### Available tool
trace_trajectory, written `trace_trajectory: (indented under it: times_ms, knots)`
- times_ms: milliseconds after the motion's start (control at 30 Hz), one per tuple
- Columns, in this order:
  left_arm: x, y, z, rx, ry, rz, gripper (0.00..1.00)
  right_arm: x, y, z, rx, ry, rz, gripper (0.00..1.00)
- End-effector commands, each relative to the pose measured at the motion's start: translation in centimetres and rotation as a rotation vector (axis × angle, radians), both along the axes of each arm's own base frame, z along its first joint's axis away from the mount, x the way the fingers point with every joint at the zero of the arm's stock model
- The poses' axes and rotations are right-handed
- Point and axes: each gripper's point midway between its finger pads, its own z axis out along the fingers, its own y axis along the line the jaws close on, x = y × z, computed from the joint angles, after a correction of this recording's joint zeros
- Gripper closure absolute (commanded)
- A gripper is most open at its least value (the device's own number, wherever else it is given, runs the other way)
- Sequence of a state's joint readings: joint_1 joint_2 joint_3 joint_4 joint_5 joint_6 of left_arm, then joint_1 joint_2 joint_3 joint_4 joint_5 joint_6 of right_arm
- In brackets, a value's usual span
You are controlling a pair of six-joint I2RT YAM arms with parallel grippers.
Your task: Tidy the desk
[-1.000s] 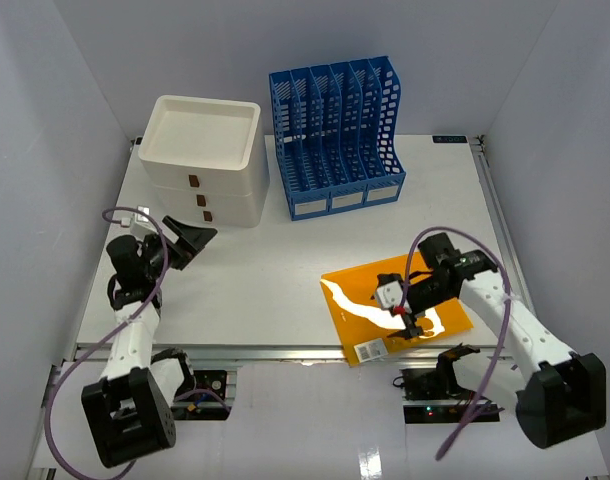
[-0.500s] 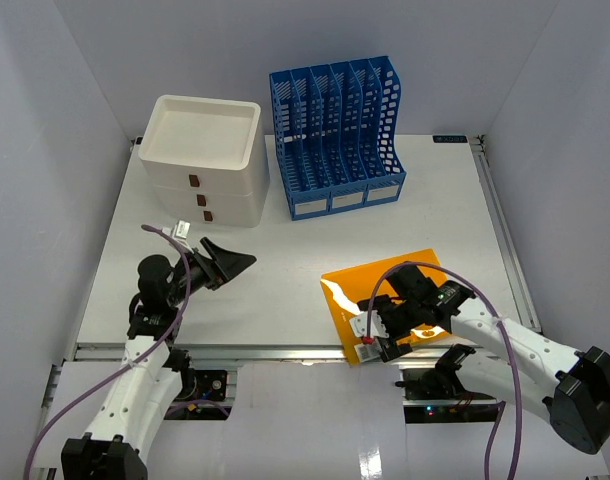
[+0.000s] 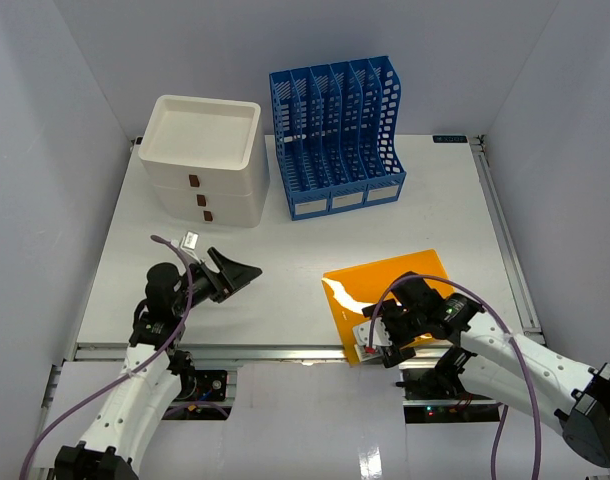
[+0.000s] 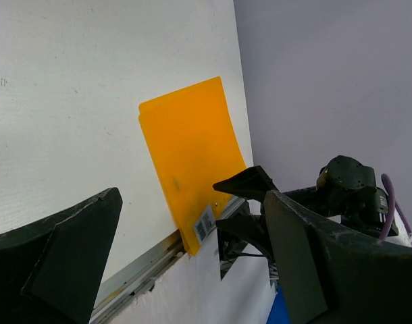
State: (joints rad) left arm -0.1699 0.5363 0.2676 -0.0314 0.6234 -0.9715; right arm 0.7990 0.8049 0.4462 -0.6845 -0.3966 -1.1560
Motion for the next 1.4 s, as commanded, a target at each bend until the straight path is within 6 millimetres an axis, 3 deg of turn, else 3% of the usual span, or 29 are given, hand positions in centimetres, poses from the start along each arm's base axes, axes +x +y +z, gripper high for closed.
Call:
trace_trajectory:
  times_ms: [0,133,400,567,800,1133,1367]
  knots:
    - [-0.7,-0.1,0.0,0.0,0.018,-0.002,0.02,-2.0,0.4,2.8,0.031,0.057,0.11,0.1]
    - [-0.8,-0.1,0.3,-0.001,0.016,-0.006,0.02,-2.5,-0.5,2.1,-0.013,0.074,0.125,0.1]
    - [-1.3,-0.5,0.4,-0.012,0.032,-0.024,0.02,-0.1,-1.6,-1.6,-0.071,-0.015,-0.005,0.09]
    - [-1.5,-0.7,0.3,-0.021,0.039,-0.023,0.02,1.4,-1.9,-2.7,-0.103,-0.068,-0.06,0.08]
    - [-1.7,-1.1,-0.3,-0.019,0.058,-0.027,0.02,2.9,-2.7,-4.9,-0.155,-0.14,-0.109,0.0]
    - [-2.9,-3.6,-2.5,-0.006,0.119,-0.097,0.02,2.5,-0.8,-3.8,-0.11,-0.07,-0.085,0.27]
    - [-3.6,-7.2,-3.7,0.027,0.145,-0.165,0.02,2.1,0.9,-1.6,-0.064,0.007,-0.065,0.58]
